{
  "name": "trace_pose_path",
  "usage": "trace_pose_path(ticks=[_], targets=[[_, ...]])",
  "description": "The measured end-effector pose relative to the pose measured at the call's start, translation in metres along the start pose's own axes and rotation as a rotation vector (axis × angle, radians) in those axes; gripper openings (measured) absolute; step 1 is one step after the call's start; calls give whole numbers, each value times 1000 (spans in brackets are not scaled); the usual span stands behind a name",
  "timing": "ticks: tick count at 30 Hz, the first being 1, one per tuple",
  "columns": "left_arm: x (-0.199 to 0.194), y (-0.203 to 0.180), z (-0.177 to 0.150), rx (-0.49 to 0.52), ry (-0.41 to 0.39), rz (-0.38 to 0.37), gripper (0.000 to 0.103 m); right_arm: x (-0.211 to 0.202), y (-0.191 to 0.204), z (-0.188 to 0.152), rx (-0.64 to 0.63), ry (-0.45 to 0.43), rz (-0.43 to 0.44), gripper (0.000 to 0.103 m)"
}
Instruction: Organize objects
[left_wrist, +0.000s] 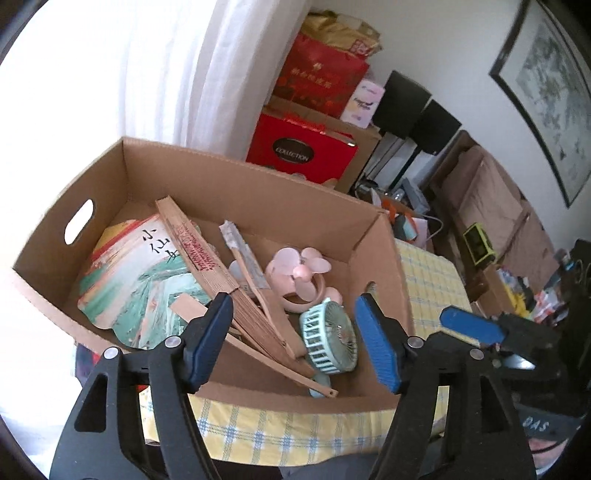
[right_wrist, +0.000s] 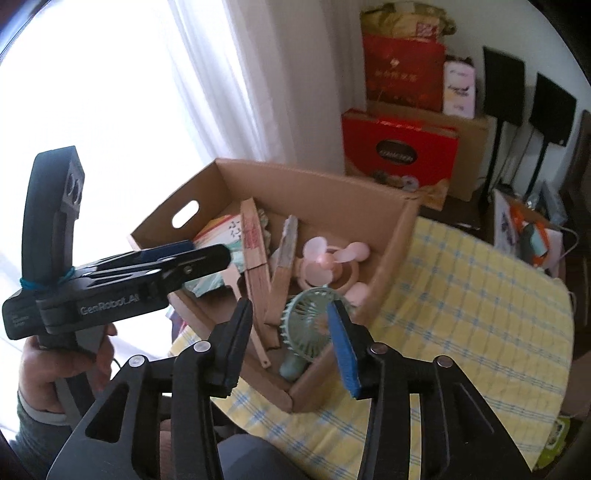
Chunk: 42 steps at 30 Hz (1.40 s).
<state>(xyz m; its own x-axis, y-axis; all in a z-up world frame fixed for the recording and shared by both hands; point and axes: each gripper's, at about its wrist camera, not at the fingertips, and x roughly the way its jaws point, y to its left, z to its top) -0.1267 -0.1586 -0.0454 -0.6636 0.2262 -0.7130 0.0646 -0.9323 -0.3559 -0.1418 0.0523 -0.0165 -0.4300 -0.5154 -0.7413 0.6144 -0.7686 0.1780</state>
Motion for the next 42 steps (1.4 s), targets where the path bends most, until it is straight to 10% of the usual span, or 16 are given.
trace_pose_path(ticks=[29, 42], targets=[[-49, -124, -64, 282, -58, -35, 102, -126, -85, -97, 218, -166, -291, 103], [-55, -156, -95, 330, -66, 16, 103, -153, -87, -128, 248, -182, -404, 103]])
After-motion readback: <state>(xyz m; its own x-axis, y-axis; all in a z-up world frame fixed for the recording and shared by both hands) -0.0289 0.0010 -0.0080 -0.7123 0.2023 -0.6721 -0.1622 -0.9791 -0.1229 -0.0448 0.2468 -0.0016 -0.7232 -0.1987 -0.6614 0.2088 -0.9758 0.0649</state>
